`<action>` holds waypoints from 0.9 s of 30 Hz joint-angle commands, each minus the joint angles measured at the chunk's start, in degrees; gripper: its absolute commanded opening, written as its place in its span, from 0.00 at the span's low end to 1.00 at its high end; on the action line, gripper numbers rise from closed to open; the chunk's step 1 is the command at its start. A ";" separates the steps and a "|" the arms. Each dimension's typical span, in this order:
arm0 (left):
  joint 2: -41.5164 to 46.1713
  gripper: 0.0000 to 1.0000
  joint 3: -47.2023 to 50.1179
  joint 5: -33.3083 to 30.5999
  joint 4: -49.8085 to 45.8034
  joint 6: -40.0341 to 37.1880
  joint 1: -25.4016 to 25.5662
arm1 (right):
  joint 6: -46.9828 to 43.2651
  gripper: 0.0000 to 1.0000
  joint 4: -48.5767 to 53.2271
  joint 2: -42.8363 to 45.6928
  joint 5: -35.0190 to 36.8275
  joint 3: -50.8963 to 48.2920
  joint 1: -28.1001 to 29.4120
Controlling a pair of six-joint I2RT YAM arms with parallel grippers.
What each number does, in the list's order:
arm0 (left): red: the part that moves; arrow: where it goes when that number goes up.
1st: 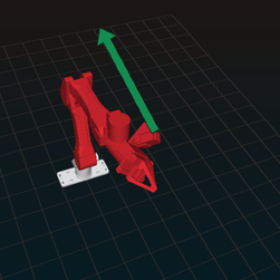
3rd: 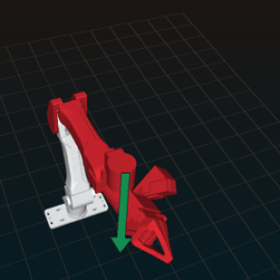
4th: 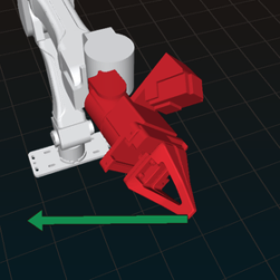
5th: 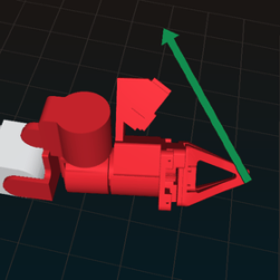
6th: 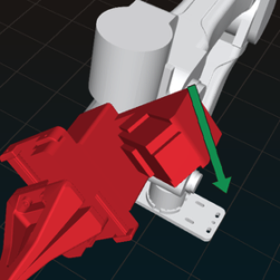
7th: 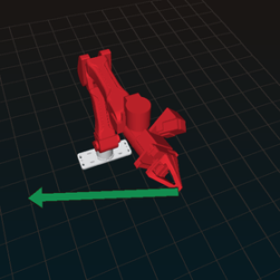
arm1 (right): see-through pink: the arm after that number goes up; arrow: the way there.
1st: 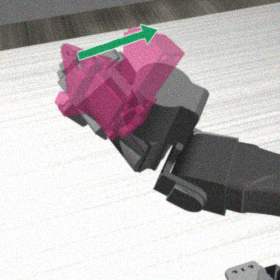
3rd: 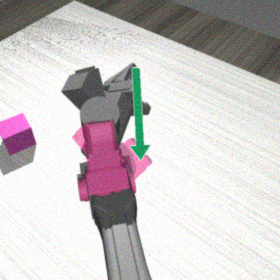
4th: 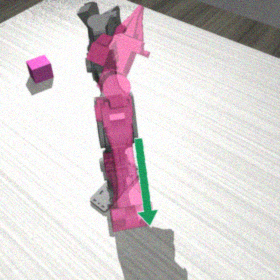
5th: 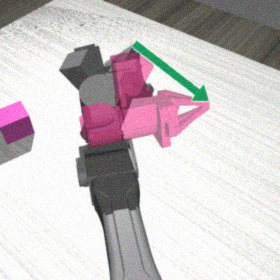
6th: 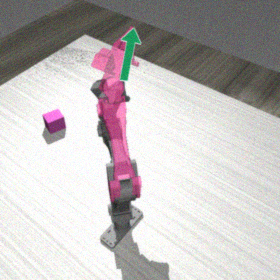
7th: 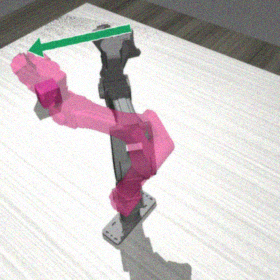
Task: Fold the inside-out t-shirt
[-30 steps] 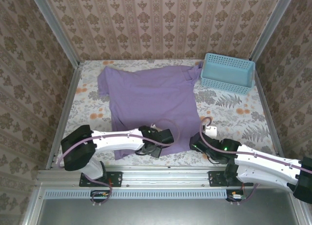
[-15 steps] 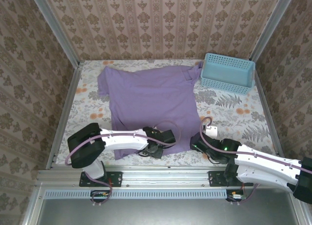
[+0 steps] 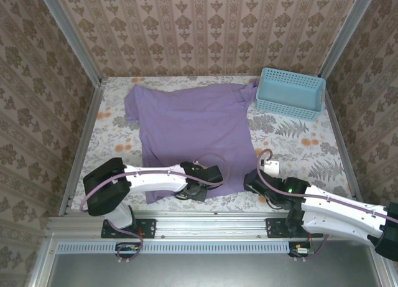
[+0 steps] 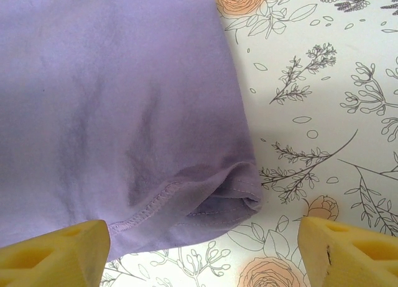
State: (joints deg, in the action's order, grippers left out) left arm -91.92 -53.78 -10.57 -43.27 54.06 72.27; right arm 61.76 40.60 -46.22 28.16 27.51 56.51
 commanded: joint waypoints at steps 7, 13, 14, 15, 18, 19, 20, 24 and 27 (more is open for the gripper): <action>2.50 0.40 5.11 2.61 3.34 1.25 0.94 | 0.68 0.81 1.24 0.28 1.64 -0.70 -0.41; 0.43 0.40 5.01 2.61 5.61 0.70 0.43 | 0.82 0.81 1.46 0.31 1.37 -0.80 -0.44; 0.28 0.39 5.00 2.51 5.88 0.56 0.21 | 0.86 0.81 1.38 0.34 1.35 -0.79 -0.43; 0.22 0.39 5.01 2.23 6.17 0.43 0.00 | 0.85 0.81 1.23 0.27 1.28 -0.87 -0.39; 0.23 0.34 5.04 1.83 6.87 0.12 -0.68 | 1.00 0.81 1.15 0.28 1.21 -1.13 -0.44; 0.25 0.30 4.99 1.65 6.90 0.01 -0.90 | 1.00 0.81 1.14 0.31 1.18 -1.14 -0.44; 0.29 0.27 4.84 1.31 6.76 -0.01 -0.97 | 1.04 0.81 1.09 0.30 1.15 -1.14 -0.43; 1.20 0.19 3.56 0.04 5.19 -0.23 -0.67 | 1.00 0.81 1.40 0.28 1.10 -0.97 -0.44; 3.74 0.11 3.46 0.24 5.74 -1.00 -0.57 | 1.03 0.81 1.92 0.41 1.37 -0.79 -0.44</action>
State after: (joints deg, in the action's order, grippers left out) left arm -90.85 -49.15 -9.10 -36.64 54.13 71.64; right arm 61.78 40.60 -46.17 28.25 26.85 56.40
